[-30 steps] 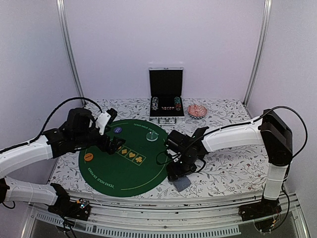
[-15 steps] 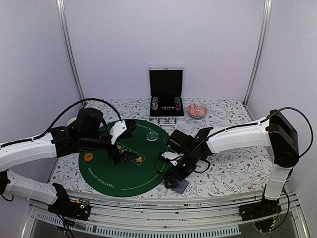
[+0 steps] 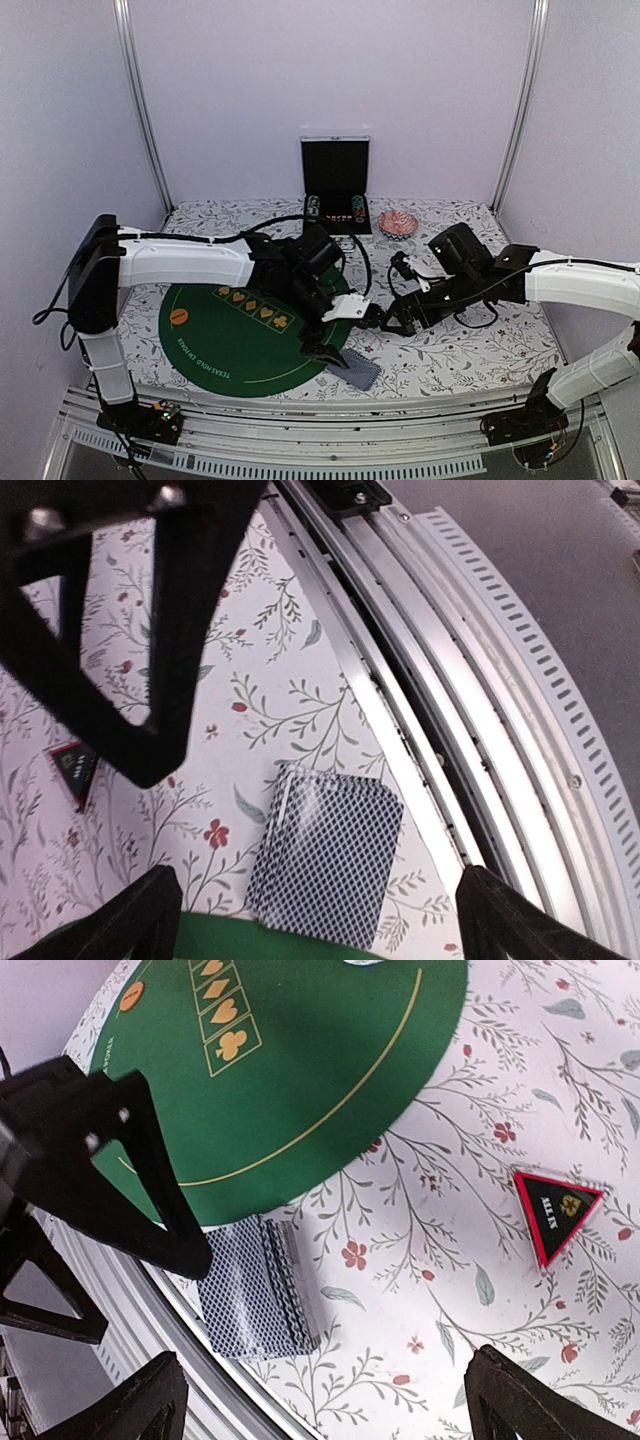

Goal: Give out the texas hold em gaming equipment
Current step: Pick up the face-down deck piles from the corner of the board.

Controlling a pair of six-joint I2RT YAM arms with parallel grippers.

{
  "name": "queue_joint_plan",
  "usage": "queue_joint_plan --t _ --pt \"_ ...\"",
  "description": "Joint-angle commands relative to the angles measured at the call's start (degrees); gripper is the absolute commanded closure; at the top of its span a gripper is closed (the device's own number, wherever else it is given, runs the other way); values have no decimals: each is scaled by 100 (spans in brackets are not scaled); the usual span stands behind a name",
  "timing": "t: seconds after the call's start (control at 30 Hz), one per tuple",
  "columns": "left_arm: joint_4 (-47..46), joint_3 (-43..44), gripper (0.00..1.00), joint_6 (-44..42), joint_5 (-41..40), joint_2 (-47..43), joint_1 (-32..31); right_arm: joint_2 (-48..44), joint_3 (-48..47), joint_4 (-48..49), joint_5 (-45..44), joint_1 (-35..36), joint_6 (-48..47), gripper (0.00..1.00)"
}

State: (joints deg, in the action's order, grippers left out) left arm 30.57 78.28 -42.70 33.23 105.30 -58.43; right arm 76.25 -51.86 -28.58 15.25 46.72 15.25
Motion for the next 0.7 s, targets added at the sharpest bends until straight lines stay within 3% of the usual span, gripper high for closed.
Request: queue_joint_plan --t 0.0,0.23,0.37,0.67 --pt "793 572 2 -569 409 645 -287 -386 497 243 63 -137 297 1" --pt "800 747 2 -561 -96 1334 -531 -476 732 291 -21 -188 332 1" --pt "253 644 2 -409 -701 1408 -582 -443 763 297 -1 -194 315 1" --pt "16 455 2 -515 -609 1220 -676 -565 884 309 22 -211 346 1"
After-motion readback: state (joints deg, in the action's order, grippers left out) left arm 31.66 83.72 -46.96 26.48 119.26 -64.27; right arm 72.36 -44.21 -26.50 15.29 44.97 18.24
